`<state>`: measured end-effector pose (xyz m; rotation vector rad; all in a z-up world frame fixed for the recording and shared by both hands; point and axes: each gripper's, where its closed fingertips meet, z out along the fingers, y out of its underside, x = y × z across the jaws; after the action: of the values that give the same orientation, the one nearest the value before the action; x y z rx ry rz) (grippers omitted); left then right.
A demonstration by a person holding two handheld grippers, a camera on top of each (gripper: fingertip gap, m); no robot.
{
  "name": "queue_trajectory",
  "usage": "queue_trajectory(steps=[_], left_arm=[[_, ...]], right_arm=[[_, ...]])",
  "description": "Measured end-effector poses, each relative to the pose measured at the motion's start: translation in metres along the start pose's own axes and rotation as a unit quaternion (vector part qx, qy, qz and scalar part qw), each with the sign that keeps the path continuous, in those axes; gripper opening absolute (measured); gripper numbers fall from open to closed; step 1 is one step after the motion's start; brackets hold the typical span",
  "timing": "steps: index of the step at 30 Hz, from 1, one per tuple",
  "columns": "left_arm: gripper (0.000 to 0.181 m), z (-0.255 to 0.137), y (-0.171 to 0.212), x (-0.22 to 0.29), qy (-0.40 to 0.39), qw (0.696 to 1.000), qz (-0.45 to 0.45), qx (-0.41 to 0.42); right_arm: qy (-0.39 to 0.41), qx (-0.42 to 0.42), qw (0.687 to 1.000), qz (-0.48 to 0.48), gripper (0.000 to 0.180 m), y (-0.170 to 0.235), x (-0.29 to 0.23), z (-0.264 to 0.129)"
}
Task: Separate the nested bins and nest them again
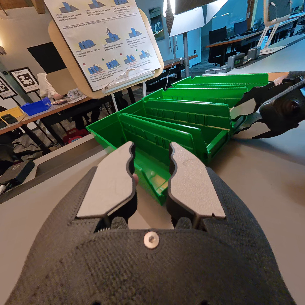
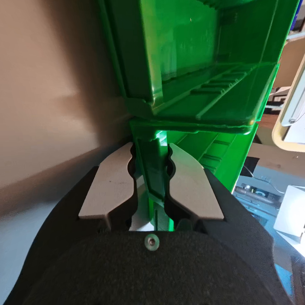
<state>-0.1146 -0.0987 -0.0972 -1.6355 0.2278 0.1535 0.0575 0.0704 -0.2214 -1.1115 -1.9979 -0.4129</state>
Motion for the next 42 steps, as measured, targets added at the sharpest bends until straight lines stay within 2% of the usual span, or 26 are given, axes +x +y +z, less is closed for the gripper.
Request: queue_trajectory(steps=[14, 24, 32, 42], left_arm=[[0.036, 0.006, 0.013, 0.013, 0.011, 0.999, 0.045, -0.029], [0.035, 0.008, 0.021, 0.011, 0.009, 0.998, 0.042, -0.04], [0.035, 0.01, 0.023, 0.011, 0.009, 0.998, 0.04, -0.043], [0.035, 0.014, 0.027, 0.013, 0.008, 0.998, 0.035, -0.049]], right_arm=[[0.005, -0.03, 0.996, 0.085, 0.032, -0.003, -0.009, -0.015], [0.001, -0.024, 0.999, 0.028, 0.033, -0.001, 0.011, 0.012], [-0.018, 0.042, 0.999, -0.027, 0.032, -0.01, -0.005, -0.006], [-0.019, 0.047, 0.998, -0.033, 0.031, -0.005, 0.002, 0.001]])
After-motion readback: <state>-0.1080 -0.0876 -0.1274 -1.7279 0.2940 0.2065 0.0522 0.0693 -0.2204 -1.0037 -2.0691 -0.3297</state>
